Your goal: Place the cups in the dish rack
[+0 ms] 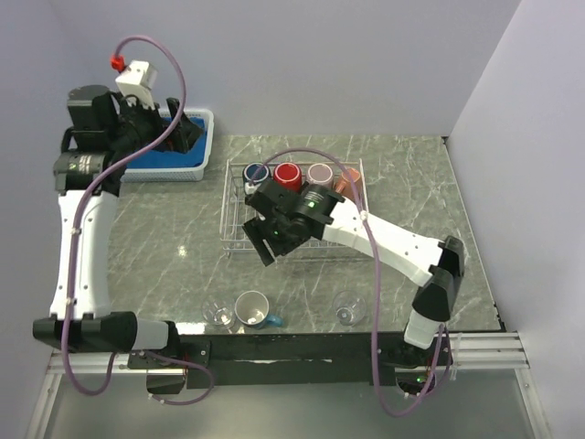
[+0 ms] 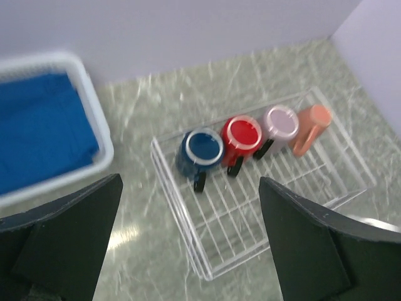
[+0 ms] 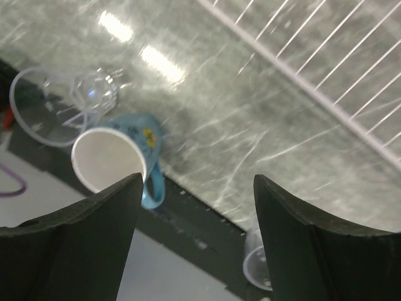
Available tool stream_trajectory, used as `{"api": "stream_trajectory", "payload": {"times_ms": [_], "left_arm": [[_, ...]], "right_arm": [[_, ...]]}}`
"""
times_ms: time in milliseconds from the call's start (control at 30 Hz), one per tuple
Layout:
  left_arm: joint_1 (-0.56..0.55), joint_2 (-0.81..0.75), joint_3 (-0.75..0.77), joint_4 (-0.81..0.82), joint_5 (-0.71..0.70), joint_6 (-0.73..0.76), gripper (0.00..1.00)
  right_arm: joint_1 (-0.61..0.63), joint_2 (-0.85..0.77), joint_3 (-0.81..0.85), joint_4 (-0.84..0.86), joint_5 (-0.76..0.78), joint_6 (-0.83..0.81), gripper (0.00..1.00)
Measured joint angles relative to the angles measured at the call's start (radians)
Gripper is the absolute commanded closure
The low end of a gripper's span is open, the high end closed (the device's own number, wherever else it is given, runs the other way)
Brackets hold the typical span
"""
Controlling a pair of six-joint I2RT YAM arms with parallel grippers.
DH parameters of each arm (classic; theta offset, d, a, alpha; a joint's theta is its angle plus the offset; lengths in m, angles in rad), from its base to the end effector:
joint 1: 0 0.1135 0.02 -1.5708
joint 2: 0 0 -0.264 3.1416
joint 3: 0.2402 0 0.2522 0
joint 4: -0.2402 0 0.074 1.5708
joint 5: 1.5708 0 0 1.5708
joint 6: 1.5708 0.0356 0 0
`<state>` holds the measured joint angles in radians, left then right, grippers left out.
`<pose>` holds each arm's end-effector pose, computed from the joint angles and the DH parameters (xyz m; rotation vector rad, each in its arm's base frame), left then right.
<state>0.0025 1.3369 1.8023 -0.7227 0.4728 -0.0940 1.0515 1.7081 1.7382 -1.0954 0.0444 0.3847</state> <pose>0.2530 -0.0156 0.5070 0.2466 1.8104 -0.4957 0.1762 0.3050 0.3465 -0.8697 2.5586 0.4140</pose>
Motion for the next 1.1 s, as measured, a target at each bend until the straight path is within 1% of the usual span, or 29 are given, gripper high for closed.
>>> {"api": "stream_trajectory", "payload": {"times_ms": [100,200,433,567,767,933,1100], "left_arm": [[0.018,0.027,-0.092,0.014,0.003,-0.009,0.04],[0.023,0.047,-0.146,0.026,-0.006,-0.015,0.03],[0.028,0.048,-0.162,0.093,-0.050,-0.022,0.04],[0.036,0.045,-0.163,0.114,-0.063,-0.035,0.04],[0.038,-0.026,-0.201,0.109,-0.079,-0.036,0.04],[0.038,-0.089,-0.213,0.102,-0.098,-0.018,0.04],[0.038,-0.132,-0.280,0.079,-0.116,-0.008,0.04]], "right_arm": [[0.023,0.059,0.077,-0.013,0.037,-0.040,0.21],[0.057,0.069,0.079,-0.030,0.046,-0.062,0.21],[0.116,0.069,0.079,-0.045,0.060,-0.091,0.21],[0.143,0.070,0.049,-0.039,0.080,-0.094,0.22],[0.182,0.083,-0.062,0.007,0.077,-0.089,0.23],[0.233,0.115,-0.074,0.034,0.070,-0.087,0.23],[0.281,0.119,-0.079,0.061,0.056,-0.081,0.23]]}}
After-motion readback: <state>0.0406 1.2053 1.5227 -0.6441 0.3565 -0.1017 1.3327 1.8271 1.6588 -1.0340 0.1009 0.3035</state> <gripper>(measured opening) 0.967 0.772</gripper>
